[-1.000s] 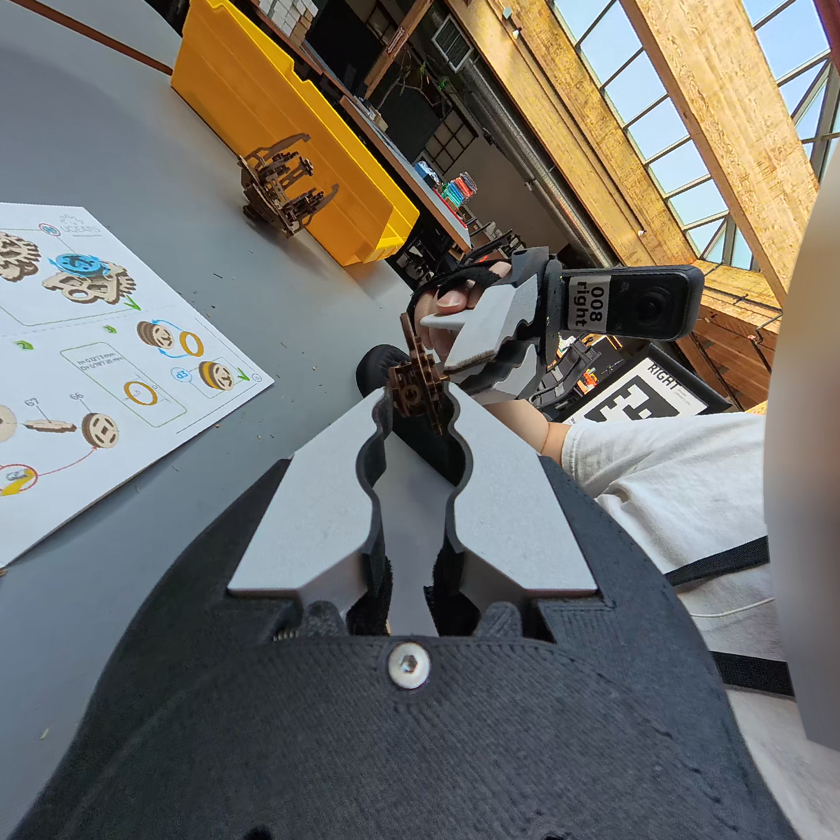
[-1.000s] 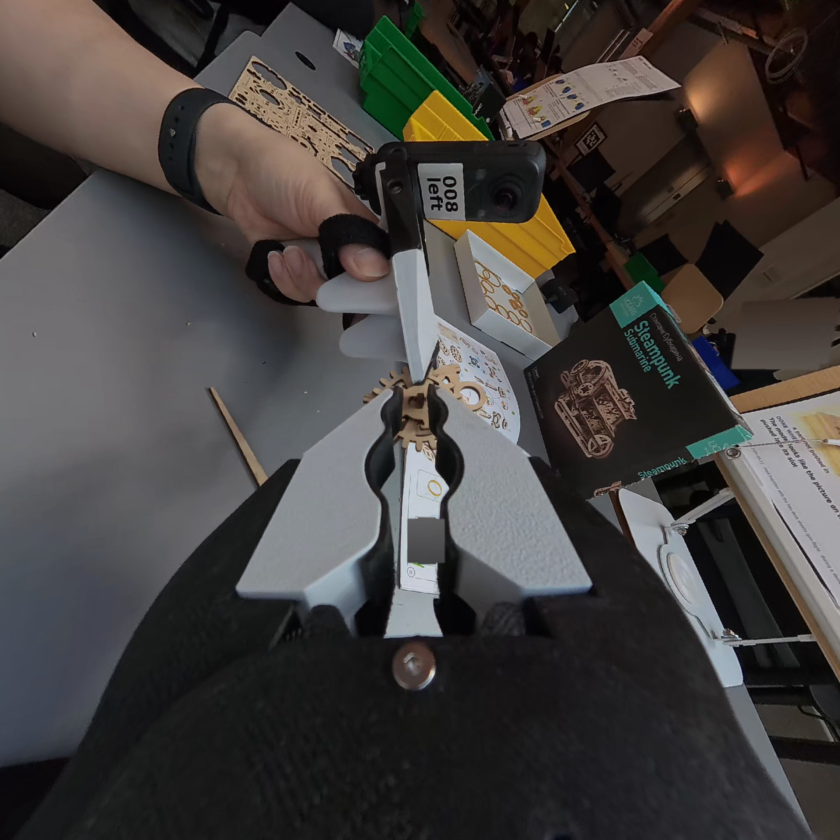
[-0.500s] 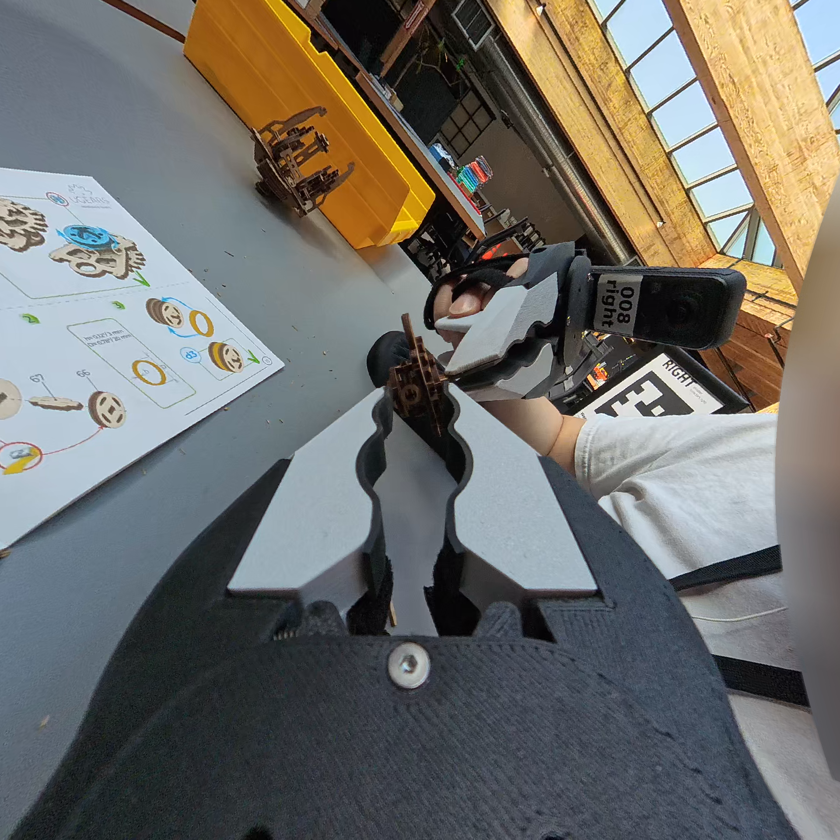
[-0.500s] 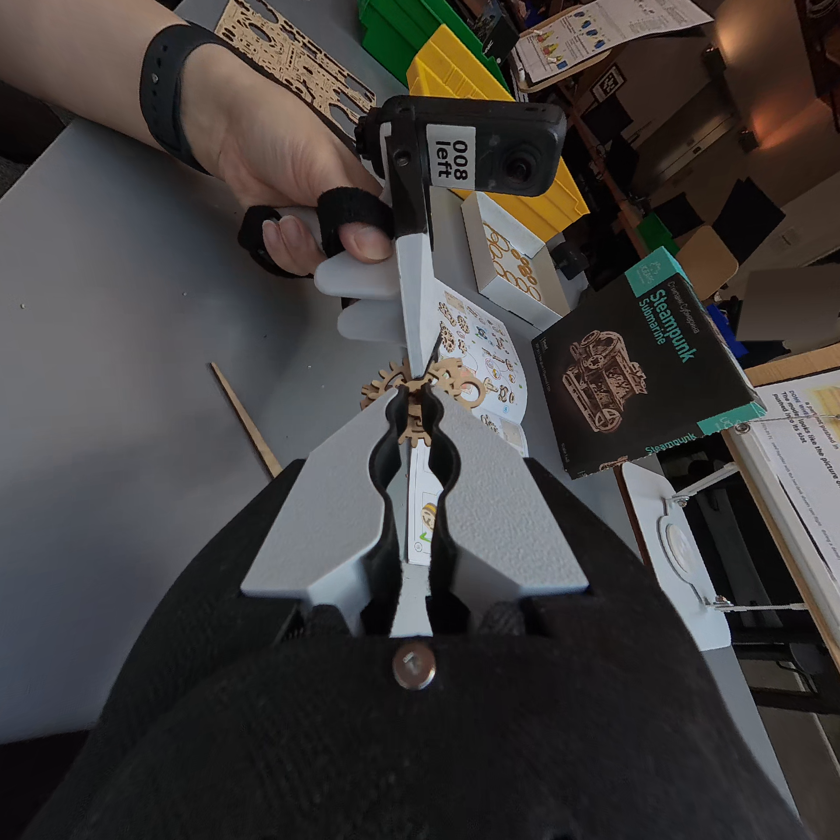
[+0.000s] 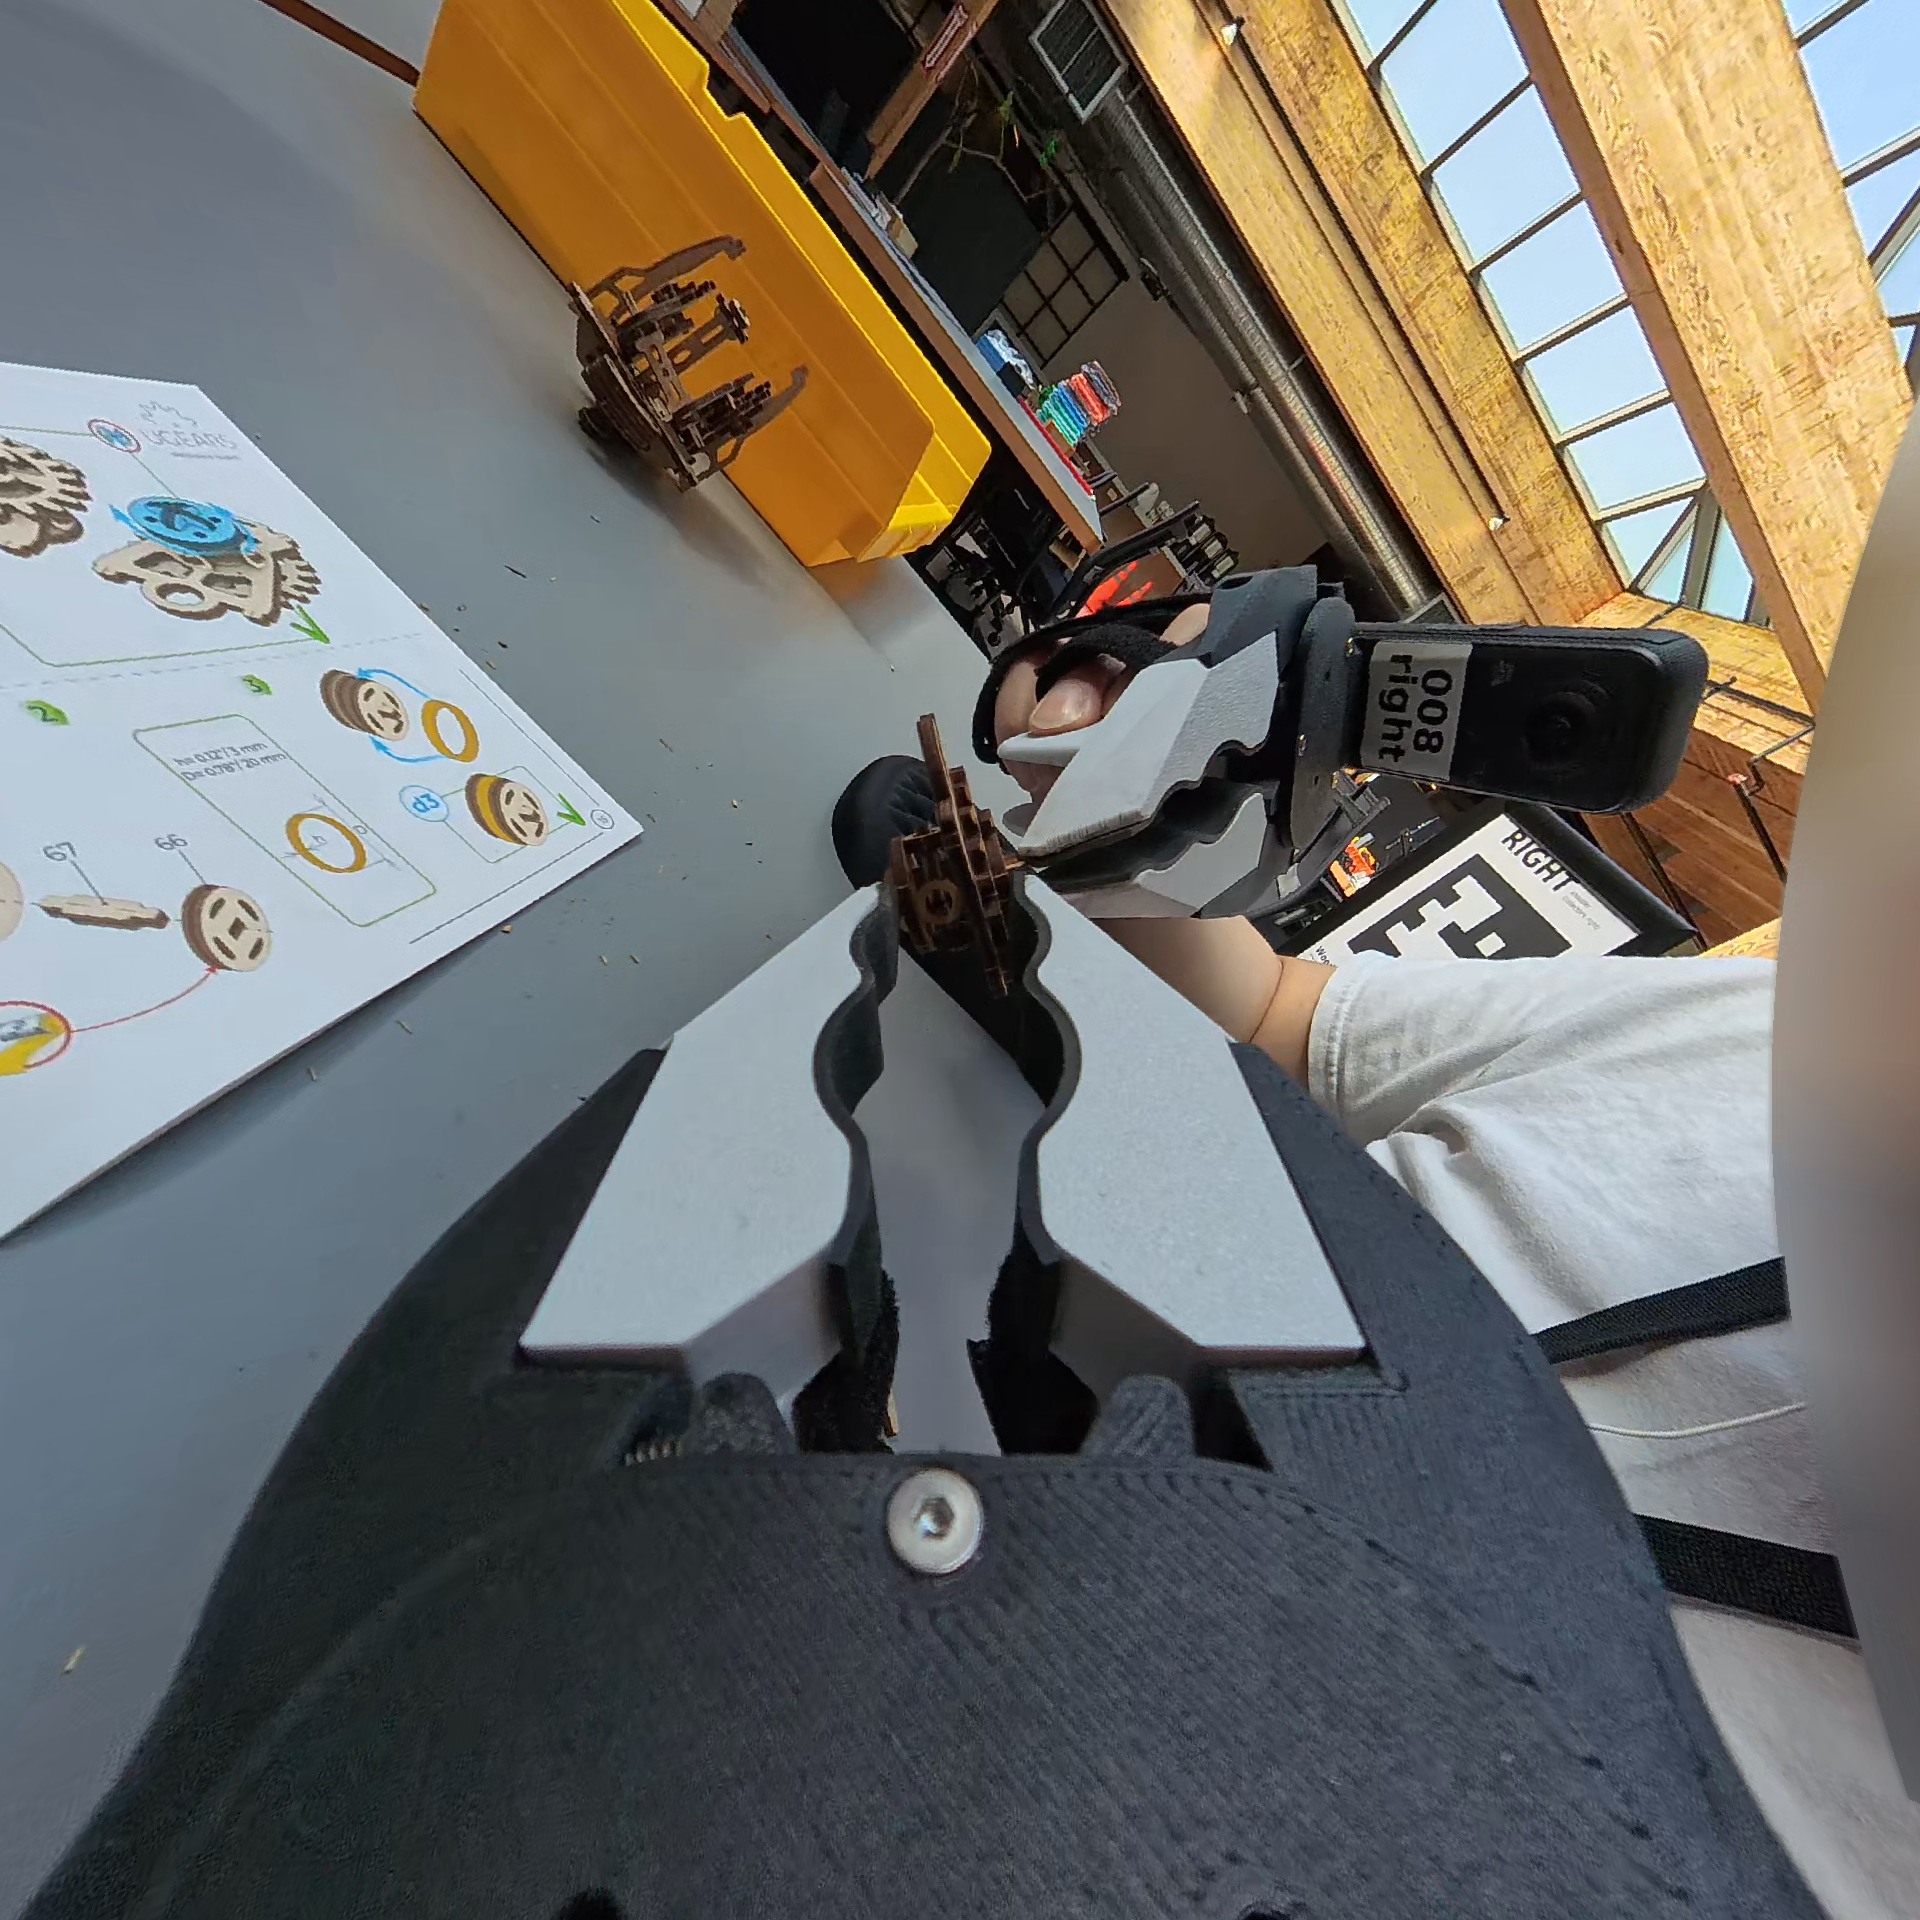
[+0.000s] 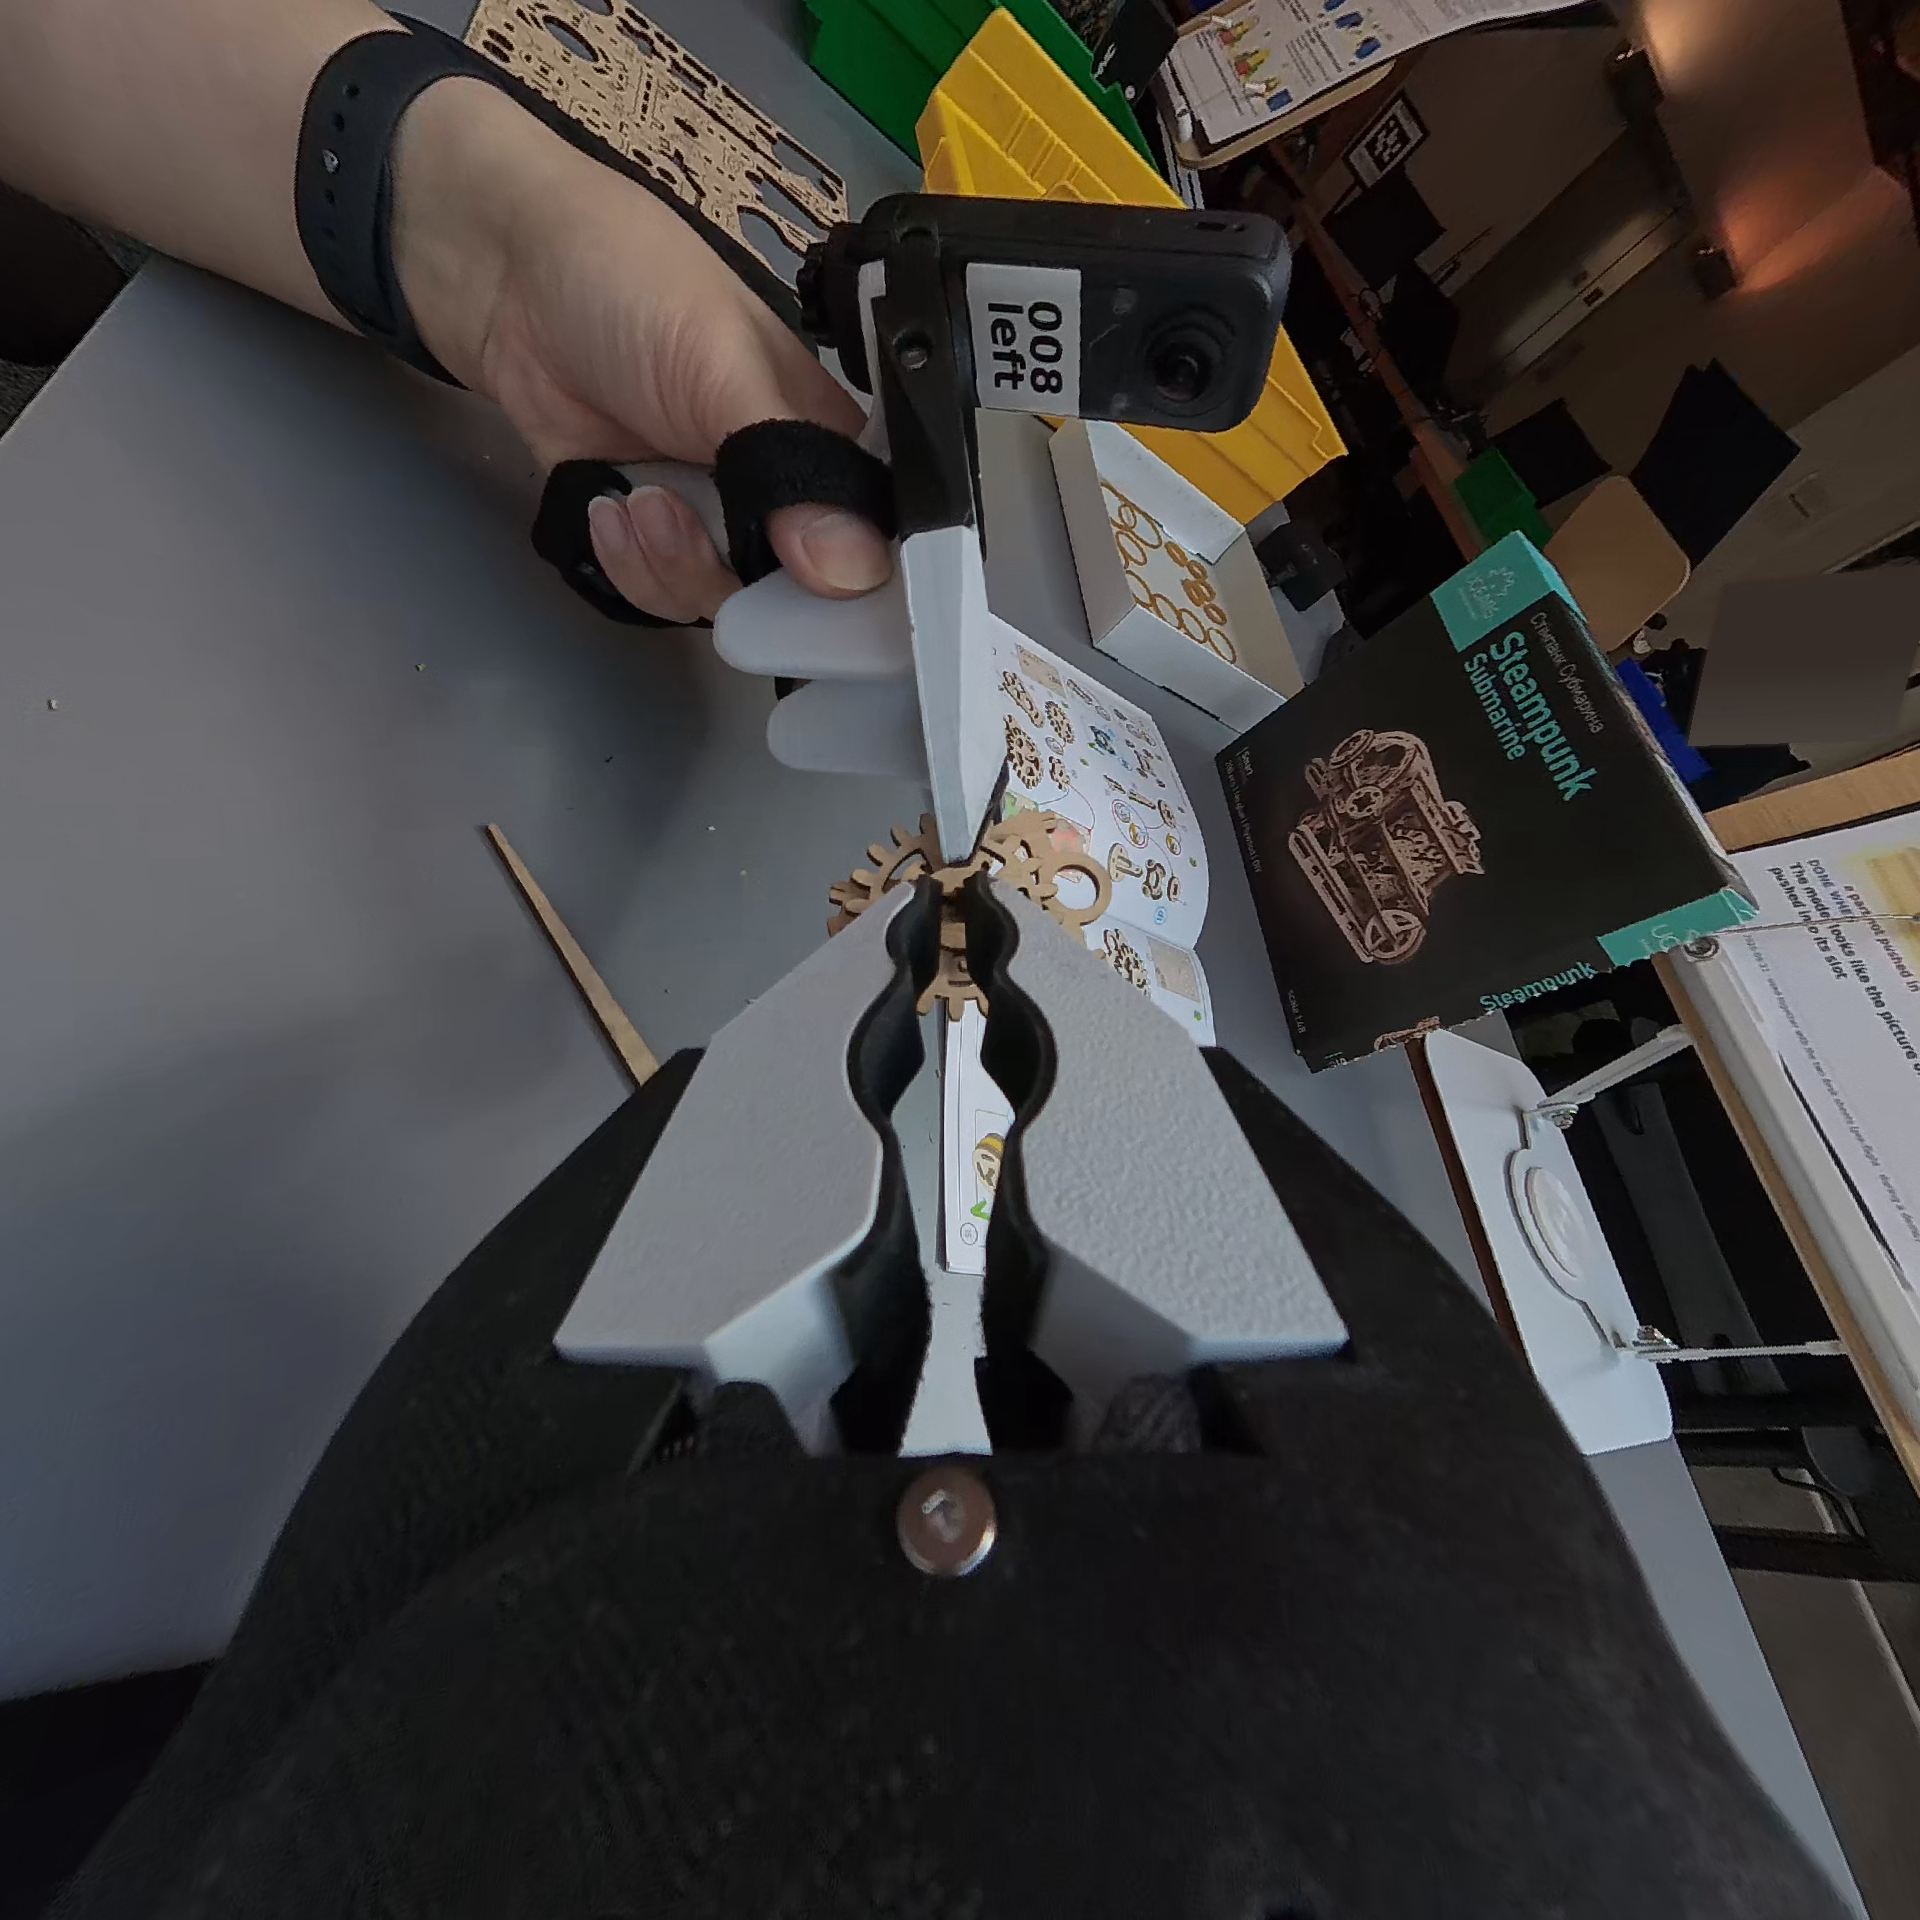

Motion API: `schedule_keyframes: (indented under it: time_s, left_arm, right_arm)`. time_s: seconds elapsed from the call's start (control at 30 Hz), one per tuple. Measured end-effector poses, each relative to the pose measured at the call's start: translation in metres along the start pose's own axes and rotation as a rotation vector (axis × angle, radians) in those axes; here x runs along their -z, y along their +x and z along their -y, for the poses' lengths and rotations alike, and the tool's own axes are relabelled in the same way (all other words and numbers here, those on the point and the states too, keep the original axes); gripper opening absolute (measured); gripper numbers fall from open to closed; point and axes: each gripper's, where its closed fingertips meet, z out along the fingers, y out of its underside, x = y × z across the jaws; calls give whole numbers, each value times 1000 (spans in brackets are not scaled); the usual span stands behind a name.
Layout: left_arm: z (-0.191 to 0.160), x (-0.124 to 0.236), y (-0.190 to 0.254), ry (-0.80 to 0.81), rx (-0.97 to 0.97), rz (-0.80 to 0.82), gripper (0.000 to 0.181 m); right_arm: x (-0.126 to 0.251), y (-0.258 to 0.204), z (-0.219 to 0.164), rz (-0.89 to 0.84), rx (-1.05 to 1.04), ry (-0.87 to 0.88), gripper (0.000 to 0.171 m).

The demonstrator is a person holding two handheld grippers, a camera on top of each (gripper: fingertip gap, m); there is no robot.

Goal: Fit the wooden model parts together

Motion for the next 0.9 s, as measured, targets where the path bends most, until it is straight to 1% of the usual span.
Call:
schedule_keyframes:
  time_s: [0.07, 0.13, 0.23, 0.27, 0.33, 0.4, 0.47, 0.5, 0.57, 0.63, 0.7, 0.83, 0.87, 0.9]
  left_arm:
    - [2, 0, 1, 10, 3, -11, 19]
    - [3, 1, 4, 12, 4, -37, 19]
    - [7, 0, 9, 36, -71, -44, 19]
    - [8, 1, 7, 36, -105, -27, 19]
    - [9, 2, 9, 36, -159, -28, 19]
    - [13, 4, 16, 50, -190, -54, 19]
    - [15, 5, 22, 58, -231, -71, 19]
    - [14, 5, 22, 48, -251, -64, 19]
    - [9, 3, 24, 11, -279, -69, 19]
    - [4, 2, 29, -18, -295, -98, 19]
    - [-2, -1, 29, -62, -316, -96, 19]
    - [-17, -6, 21, -158, -332, -68, 19]
    - [-20, -8, 22, -174, -331, -75, 19]
    - [-24, -9, 20, -196, -332, -72, 19]
  right_arm:
    - [0, 1, 1, -2, -5, 13, 5]
    - [1, 3, 5, 5, -35, 83, 5]
    - [10, 8, 11, 27, -101, 181, 5]
    - [15, 12, 16, 20, -132, 230, 9]
    - [25, 26, 17, 8, -290, 285, 19]
    - [30, 42, 13, 25, -510, 337, 21]
    - [30, 41, 11, 163, -722, 382, 23]
    - [30, 41, 9, 225, -823, 400, 28]
    - [28, 36, 8, 340, -966, 423, 32]
    - [22, 31, 1, 382, -1022, 382, 35]
    - [17, 25, -5, 401, -1009, 327, 42]
    - [15, 5, 0, 594, -1053, 269, 43]
    - [12, 1, -4, 613, -1056, 231, 40]
    - [9, -5, -7, 636, -1042, 201, 30]
